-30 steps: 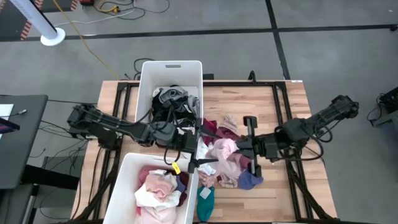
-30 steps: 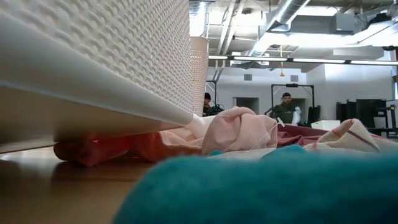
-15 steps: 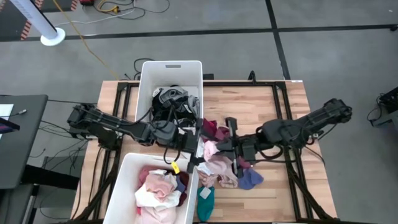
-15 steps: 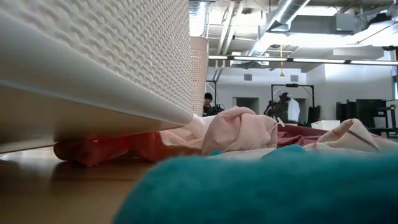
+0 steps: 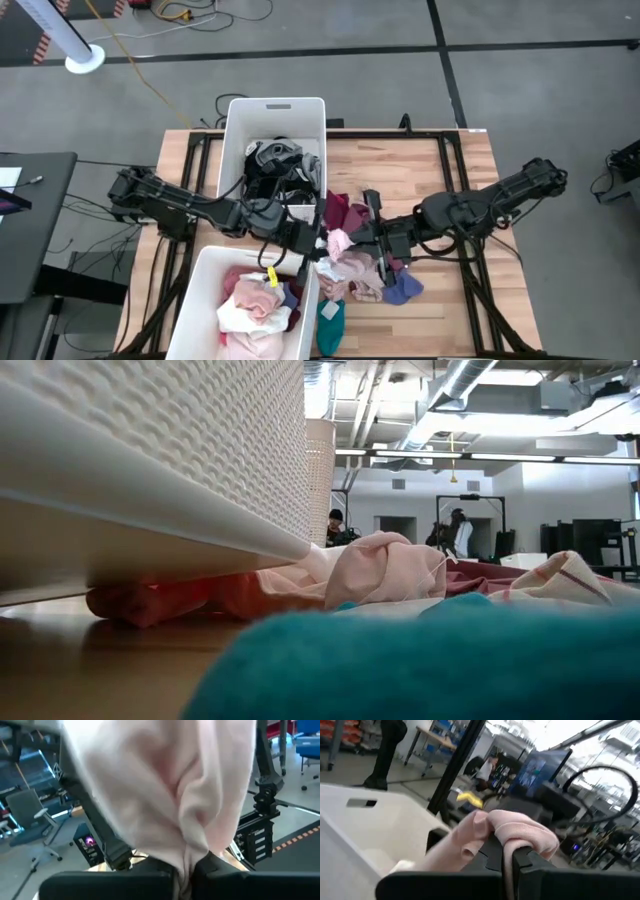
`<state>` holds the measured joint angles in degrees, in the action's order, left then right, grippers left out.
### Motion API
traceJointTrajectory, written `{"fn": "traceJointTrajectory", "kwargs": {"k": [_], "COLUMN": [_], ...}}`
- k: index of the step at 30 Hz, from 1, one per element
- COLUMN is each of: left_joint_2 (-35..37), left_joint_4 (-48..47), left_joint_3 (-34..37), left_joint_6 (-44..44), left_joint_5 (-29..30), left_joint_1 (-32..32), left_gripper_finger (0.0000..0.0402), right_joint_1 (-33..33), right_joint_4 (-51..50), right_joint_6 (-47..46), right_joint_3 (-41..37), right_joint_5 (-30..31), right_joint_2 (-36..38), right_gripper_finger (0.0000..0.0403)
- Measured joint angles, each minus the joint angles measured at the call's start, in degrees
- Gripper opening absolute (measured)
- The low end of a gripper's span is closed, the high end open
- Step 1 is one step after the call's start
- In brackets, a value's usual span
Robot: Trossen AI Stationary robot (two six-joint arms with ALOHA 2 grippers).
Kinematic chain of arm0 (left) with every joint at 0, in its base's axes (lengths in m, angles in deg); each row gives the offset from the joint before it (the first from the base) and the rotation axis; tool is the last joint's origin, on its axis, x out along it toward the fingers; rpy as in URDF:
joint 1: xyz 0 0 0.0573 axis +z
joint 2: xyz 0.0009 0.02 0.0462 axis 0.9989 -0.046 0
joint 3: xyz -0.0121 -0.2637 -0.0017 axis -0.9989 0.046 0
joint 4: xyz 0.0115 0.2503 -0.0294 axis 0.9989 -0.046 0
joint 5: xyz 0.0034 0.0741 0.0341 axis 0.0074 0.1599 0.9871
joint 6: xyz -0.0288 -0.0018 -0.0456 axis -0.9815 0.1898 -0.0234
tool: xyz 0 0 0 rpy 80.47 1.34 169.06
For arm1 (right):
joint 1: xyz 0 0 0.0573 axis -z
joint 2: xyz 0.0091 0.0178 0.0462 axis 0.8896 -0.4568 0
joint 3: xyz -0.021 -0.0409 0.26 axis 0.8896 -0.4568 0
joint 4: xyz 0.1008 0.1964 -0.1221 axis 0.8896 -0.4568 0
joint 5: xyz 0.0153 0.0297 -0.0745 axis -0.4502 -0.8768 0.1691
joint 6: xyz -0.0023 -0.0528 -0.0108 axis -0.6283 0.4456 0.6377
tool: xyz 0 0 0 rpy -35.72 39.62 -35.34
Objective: Sort clothes
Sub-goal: Put the pink underwear into the bottom white laundry bin
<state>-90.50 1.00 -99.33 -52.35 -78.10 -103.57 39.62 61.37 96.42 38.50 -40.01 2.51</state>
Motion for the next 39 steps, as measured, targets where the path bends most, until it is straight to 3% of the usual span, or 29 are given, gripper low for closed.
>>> {"fn": "traceJointTrajectory", "kwargs": {"k": [9, 20, 30, 39], "left_joint_2": [0.58, 6.60, 10.07, 10.82], "left_joint_4": [-2.48, -16.11, -29.76, -42.25], "left_joint_3": [0.00, -3.35, -9.61, -16.64], "left_joint_6": [2.91, 4.34, 3.62, 4.05], "left_joint_5": [0.45, 4.99, 5.46, 15.16], "left_joint_1": [-0.25, -0.66, -1.53, -1.83], "left_gripper_finger": [0.0003, 0.0001, 0.0001, 0.0001], "right_joint_1": [-1.07, -5.51, -5.57, -5.64], "right_joint_4": [-5.65, -14.30, -26.66, -34.90], "right_joint_6": [-2.25, -5.61, -15.53, -22.59], "right_joint_3": [-0.02, -0.02, -0.09, -0.09], "right_joint_5": [1.32, 8.65, 8.95, 8.94], "right_joint_2": [1.27, 5.86, 7.11, 7.02], "right_gripper_finger": [0.0021, 0.0112, 0.0180, 0.0187]}}
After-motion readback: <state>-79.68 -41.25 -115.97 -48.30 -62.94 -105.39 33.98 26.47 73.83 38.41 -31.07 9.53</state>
